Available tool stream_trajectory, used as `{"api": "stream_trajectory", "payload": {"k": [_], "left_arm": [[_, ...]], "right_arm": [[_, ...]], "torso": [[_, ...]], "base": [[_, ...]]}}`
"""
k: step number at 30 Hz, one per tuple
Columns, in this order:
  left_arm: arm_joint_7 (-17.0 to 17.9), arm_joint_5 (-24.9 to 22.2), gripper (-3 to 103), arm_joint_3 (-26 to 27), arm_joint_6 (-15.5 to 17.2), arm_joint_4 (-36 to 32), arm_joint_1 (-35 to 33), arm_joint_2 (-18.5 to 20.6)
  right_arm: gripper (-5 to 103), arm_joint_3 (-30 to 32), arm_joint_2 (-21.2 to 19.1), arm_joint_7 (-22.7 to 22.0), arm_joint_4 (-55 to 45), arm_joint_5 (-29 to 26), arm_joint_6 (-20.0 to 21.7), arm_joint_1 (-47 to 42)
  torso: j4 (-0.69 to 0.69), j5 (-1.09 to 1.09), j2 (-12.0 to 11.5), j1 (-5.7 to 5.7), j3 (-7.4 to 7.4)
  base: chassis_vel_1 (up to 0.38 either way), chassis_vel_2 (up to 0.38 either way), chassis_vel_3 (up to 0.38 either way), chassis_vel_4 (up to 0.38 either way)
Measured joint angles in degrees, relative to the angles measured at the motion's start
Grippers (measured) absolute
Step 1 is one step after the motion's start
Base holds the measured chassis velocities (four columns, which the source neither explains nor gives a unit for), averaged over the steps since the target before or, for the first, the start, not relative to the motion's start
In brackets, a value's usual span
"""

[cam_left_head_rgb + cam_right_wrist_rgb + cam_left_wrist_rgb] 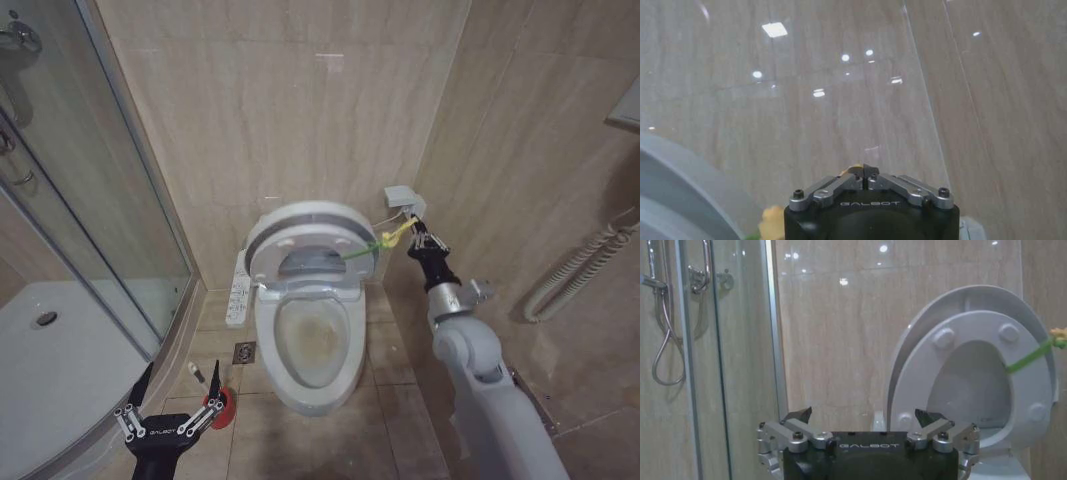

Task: Open the toilet lid, clean the toilet bowl with a toilet brush, close the toilet lid, and flush.

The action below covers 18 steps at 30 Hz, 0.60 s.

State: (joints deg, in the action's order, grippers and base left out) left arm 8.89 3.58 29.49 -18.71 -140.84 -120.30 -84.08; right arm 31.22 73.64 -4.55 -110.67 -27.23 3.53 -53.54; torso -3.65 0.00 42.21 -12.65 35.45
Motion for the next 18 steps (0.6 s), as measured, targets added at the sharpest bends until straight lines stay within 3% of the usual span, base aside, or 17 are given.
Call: {"api": "stream_trajectory", "payload": {"k": [8, 18], "left_arm": [[0.0, 0.0, 100, 0.0, 0.0, 0.0, 0.0, 0.0], [0.0, 0.0, 100, 0.0, 0.0, 0.0, 0.0, 0.0]], "right_arm": [[1, -1.8, -0.1, -0.3, 11.6, -1.0, -0.2, 12.1], [1, -5.2, 2.3, -0.5, 18.0, -0.2, -1.2, 18.9]], "torso": [[0.0, -0.01, 0.0, 0.0, 0.0], [-0.05, -0.01, 0.0, 0.01, 0.0]], "base": [[0.0, 0.0, 0.0, 0.0], [0.0, 0.0, 0.0, 0.0]]}}
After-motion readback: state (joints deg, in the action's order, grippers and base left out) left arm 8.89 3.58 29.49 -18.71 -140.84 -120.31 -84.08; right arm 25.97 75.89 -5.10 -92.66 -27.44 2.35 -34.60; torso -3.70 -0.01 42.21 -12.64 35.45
